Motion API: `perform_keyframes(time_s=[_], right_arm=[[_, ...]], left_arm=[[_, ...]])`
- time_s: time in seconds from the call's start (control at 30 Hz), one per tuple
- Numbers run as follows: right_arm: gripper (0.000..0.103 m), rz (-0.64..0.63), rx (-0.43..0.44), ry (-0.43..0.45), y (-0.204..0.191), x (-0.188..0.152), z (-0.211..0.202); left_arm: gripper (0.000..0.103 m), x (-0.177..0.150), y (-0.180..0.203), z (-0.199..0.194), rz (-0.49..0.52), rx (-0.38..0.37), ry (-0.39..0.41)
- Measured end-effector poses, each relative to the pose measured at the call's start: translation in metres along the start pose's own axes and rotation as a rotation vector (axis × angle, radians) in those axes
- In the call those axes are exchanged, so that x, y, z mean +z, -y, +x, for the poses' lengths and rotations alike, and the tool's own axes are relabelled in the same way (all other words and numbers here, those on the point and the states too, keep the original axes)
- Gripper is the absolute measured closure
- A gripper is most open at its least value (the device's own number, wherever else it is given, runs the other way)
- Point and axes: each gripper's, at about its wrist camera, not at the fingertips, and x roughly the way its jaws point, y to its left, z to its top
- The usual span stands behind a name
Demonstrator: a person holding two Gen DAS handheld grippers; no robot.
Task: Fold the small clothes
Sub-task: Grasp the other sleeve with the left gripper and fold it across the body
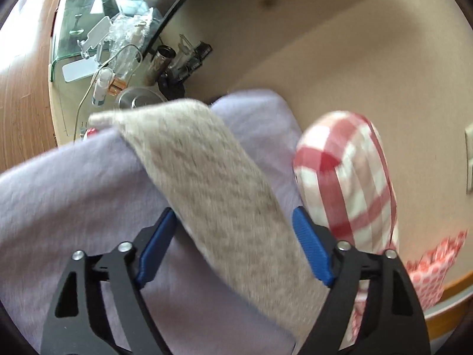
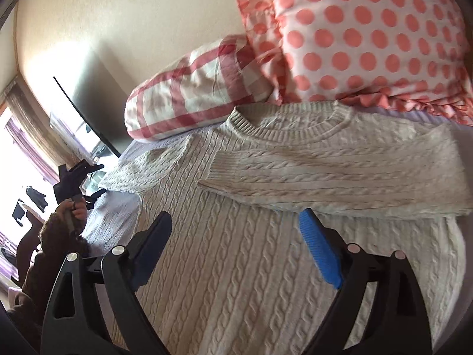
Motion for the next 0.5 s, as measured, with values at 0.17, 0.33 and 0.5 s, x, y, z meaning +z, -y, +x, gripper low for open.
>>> perform_keyframes(time_s=[0.17,0.33,0.5], right_arm=[[0.009,0.021,-0.047,0.076,0.017,-0.011,-0.033],[0.009,0.048,-0.075,0.120,0.037,-0.018,-0.053],[0.009,0.117,-0.093,0.180,0.065,-0.025,-0.071]], left_arm=[[0.087,0.036,-0.012,0.010,-0.075,0.087,0.003],[0.097,0.023,0.047,-0.013,0.140,0.205,0.093],[0.097,-0.070,0.195,-0.027,0.559,0.088,0.094]])
